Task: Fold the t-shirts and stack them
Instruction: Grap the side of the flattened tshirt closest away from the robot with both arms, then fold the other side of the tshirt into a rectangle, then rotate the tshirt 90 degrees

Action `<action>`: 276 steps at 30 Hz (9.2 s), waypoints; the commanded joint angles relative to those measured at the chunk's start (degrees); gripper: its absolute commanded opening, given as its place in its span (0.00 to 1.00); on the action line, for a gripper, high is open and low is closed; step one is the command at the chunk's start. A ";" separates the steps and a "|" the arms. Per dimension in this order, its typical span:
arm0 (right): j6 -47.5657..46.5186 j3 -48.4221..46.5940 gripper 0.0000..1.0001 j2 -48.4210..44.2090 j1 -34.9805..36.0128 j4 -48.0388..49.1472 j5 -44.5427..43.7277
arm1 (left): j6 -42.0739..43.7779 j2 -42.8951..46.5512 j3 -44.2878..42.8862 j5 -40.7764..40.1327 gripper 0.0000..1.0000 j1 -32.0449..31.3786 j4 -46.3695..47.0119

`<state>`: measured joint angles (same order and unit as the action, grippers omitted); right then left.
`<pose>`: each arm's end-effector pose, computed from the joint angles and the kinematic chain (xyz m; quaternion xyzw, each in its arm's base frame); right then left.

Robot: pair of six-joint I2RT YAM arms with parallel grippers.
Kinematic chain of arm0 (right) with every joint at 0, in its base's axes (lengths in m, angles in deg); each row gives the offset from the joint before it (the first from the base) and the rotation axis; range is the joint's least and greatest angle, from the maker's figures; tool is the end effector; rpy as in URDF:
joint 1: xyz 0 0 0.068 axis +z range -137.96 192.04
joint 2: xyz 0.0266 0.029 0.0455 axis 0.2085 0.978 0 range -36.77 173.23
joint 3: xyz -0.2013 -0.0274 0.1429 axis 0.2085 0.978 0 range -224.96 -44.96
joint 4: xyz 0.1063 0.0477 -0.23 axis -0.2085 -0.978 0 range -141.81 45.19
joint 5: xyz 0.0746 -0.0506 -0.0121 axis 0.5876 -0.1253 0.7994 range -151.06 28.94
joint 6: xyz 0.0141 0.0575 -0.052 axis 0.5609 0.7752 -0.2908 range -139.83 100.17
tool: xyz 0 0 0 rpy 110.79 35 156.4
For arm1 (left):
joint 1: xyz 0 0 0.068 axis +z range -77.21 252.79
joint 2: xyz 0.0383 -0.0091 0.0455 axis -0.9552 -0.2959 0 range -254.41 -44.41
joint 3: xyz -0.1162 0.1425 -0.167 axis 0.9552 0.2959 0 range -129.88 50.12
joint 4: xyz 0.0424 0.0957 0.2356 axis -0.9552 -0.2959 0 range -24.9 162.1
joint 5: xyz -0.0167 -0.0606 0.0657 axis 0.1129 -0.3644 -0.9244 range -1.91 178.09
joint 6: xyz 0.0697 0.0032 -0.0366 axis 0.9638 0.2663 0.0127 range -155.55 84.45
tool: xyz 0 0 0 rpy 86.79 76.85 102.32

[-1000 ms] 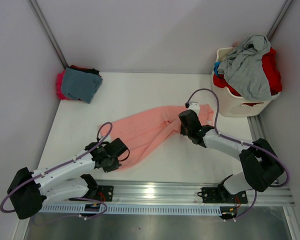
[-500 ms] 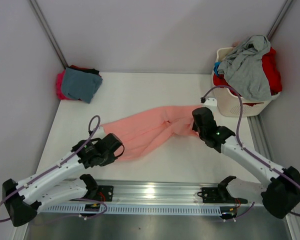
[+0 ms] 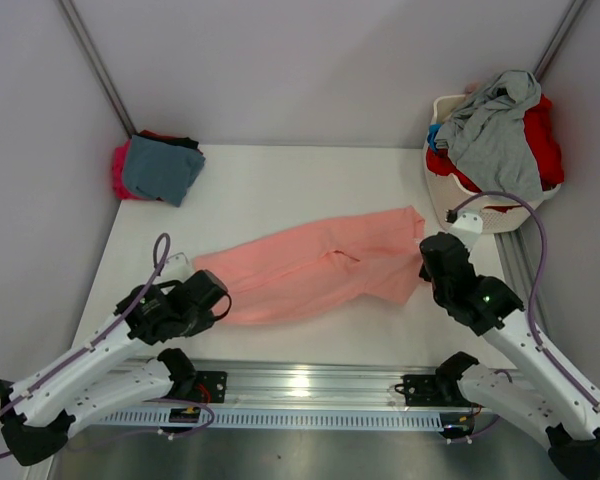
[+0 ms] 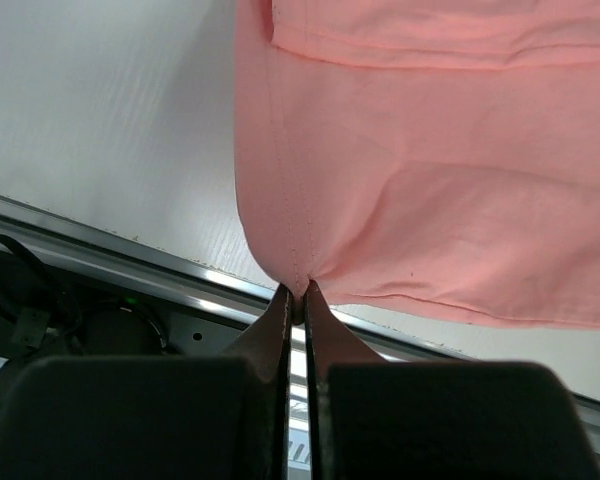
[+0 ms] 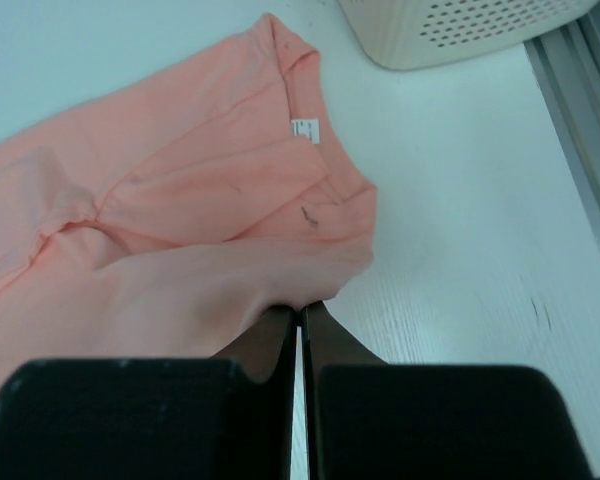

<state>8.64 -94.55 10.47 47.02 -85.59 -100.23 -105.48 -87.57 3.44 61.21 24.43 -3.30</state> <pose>0.1846 0.0771 0.2799 0.0974 0.8553 -0.0412 0.5073 0.1056 -0.0729 0.2238 -0.2157 0.9367 -0.0137 0.2756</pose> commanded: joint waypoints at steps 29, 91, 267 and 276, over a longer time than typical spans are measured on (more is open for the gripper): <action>19.26 -8.07 0.00 -10.95 0.53 -23.14 7.02 | -12.77 8.80 -1.84 0.69 0.01 -0.33 -12.24; -0.25 -18.54 0.55 46.89 -20.22 21.61 -3.18 | 15.18 -45.35 -17.39 -6.96 0.90 28.23 28.12; 24.79 31.21 0.63 7.95 18.02 32.24 36.36 | 14.91 -12.29 33.76 46.47 0.97 -2.96 73.89; 23.92 29.11 0.55 18.13 21.43 39.19 37.95 | 15.26 -21.87 28.75 46.38 0.96 -7.54 75.04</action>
<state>32.66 -64.47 25.49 66.54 -47.86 -61.48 -90.60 -106.63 33.19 107.92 18.22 73.57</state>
